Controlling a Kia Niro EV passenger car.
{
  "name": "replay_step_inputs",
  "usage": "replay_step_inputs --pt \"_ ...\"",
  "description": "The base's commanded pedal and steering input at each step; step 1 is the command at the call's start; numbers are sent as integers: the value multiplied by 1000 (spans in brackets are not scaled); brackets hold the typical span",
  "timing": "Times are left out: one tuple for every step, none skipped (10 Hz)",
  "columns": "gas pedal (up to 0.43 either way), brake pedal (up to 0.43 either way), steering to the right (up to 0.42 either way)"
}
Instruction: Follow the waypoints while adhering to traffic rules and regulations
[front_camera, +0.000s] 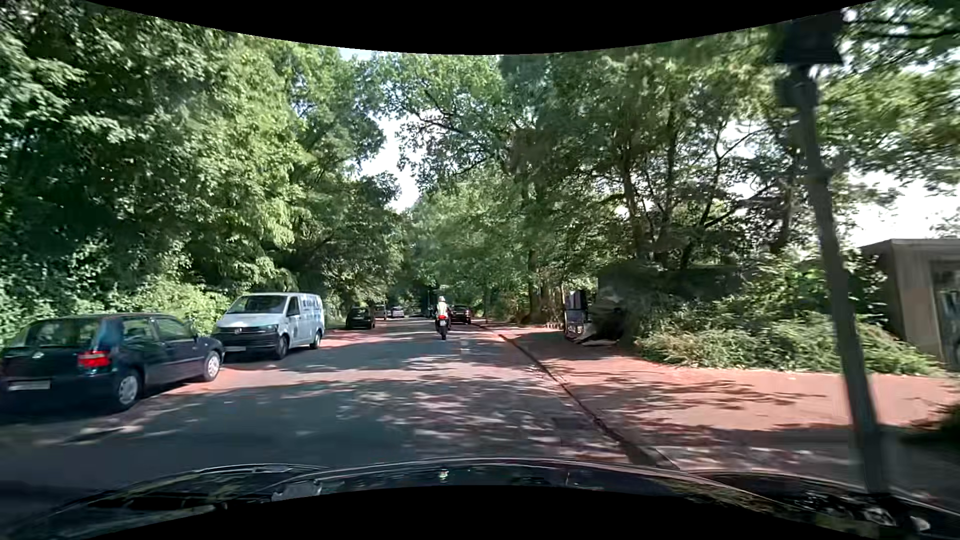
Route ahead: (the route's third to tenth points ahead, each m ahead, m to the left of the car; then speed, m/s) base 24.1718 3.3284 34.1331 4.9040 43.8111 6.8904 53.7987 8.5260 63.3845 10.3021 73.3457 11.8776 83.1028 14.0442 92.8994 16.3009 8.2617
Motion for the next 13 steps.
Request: replay_step_inputs --pt "157 0 -53" --pt "157 0 -53" --pt "157 0 -53" --pt "157 0 -53" --pt "157 0 -53" --pt "157 0 -53" --pt "157 0 -53" --pt "157 0 -52" --pt "157 0 -52" --pt "157 0 -52" --pt "157 0 -52" --pt "157 0 -52" --pt "157 0 -51"
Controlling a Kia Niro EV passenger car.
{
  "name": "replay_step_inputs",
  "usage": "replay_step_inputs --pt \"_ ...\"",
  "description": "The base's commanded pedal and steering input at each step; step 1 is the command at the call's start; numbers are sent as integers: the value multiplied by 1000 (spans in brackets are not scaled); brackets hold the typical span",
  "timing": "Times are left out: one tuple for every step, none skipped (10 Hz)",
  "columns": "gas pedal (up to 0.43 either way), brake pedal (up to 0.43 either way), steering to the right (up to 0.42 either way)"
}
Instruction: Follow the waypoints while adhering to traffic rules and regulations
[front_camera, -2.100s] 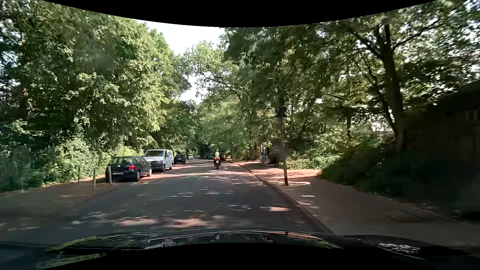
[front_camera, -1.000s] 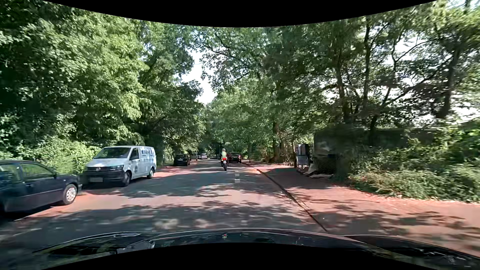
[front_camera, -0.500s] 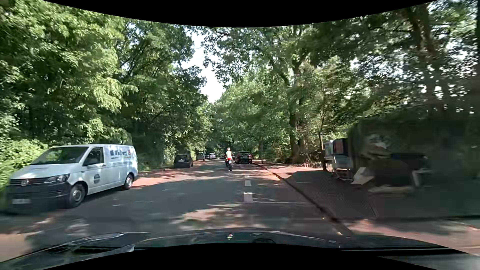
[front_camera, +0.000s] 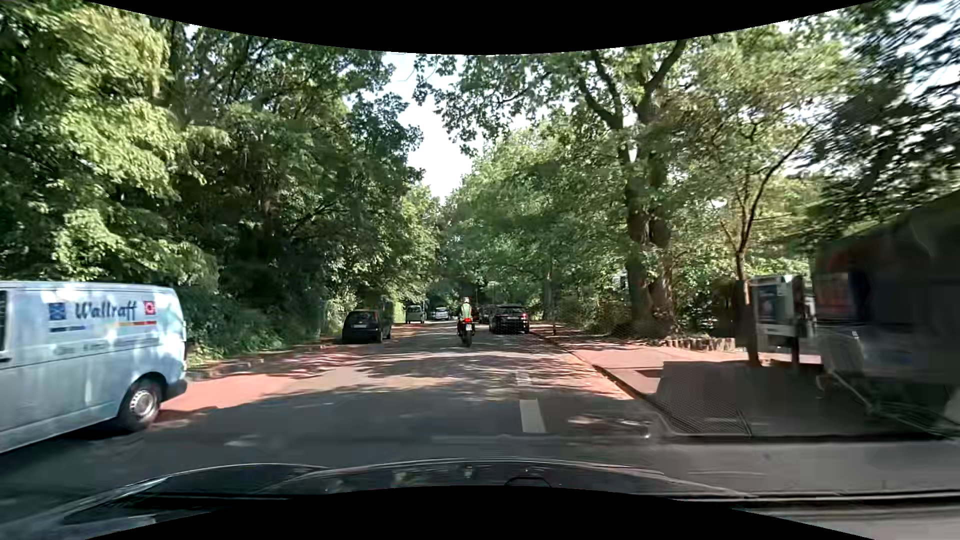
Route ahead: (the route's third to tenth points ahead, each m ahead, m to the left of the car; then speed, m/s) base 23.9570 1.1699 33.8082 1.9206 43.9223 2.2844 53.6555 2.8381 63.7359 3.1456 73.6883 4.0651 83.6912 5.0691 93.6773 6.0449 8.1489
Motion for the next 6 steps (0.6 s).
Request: replay_step_inputs --pt "157 0 -51" --pt "157 0 -50" --pt "169 0 -50" --pt "169 0 -50" --pt "169 0 -49" --pt "169 0 -46"
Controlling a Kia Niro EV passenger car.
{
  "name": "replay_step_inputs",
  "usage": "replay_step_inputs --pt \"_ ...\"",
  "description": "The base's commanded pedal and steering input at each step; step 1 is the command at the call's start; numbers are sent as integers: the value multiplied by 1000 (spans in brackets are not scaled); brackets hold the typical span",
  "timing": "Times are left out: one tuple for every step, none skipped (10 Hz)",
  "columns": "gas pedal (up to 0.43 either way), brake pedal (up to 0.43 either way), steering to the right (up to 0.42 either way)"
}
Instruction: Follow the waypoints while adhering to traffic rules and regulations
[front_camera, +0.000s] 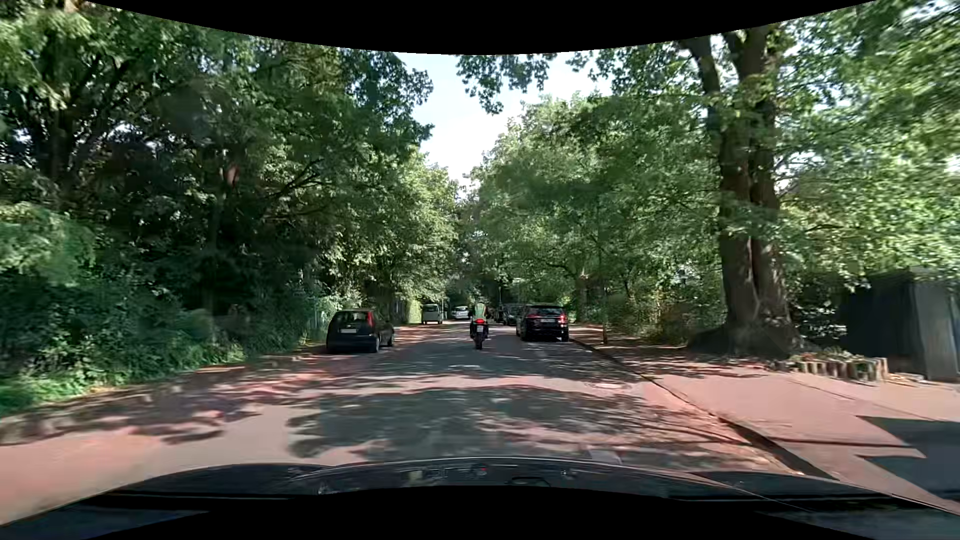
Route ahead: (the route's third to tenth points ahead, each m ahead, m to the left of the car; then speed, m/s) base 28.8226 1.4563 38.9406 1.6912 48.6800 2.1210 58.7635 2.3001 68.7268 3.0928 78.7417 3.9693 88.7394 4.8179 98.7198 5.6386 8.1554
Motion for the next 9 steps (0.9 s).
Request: replay_step_inputs --pt "169 0 -43" --pt "169 0 -39" --pt "177 0 -36" --pt "177 0 -36" --pt "177 0 -36" --pt "177 0 -32" --pt "177 0 -26" --pt "177 0 -16" --pt "177 0 -9"
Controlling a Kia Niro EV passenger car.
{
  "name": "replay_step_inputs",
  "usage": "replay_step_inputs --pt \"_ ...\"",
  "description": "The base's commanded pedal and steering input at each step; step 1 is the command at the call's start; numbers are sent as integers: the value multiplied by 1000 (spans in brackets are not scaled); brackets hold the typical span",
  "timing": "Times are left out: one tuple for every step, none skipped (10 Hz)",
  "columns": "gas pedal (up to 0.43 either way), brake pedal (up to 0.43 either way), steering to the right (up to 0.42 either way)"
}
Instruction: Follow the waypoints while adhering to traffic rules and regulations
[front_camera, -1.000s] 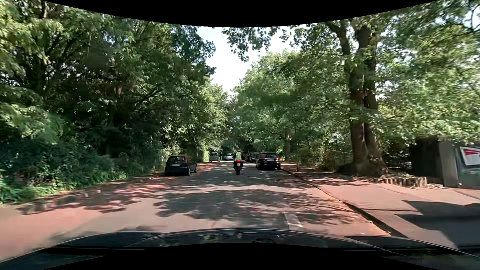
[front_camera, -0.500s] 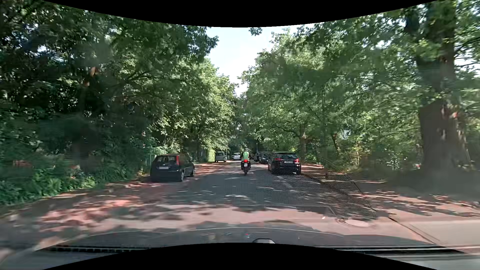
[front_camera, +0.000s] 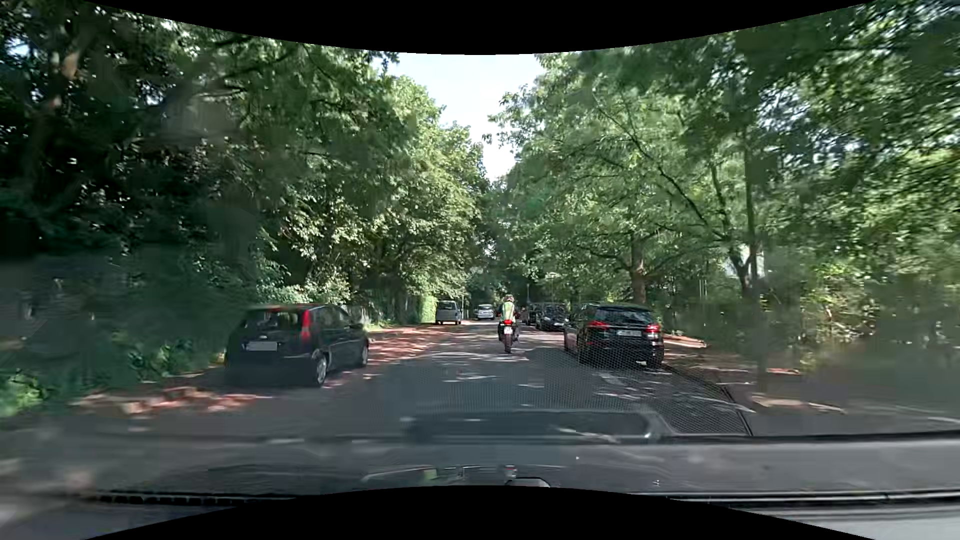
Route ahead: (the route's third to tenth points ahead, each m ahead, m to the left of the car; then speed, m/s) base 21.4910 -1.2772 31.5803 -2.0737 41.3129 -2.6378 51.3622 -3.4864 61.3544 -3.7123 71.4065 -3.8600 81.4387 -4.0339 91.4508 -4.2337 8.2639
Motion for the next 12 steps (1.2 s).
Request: replay_step_inputs --pt "177 0 -8" --pt "169 0 -1" --pt "118 0 4" --pt "0 0 7" --pt "0 0 9" --pt "0 0 10" --pt "0 0 10" --pt "28 0 10" --pt "87 0 11" --pt "138 0 11" --pt "138 0 12" --pt "138 0 12"
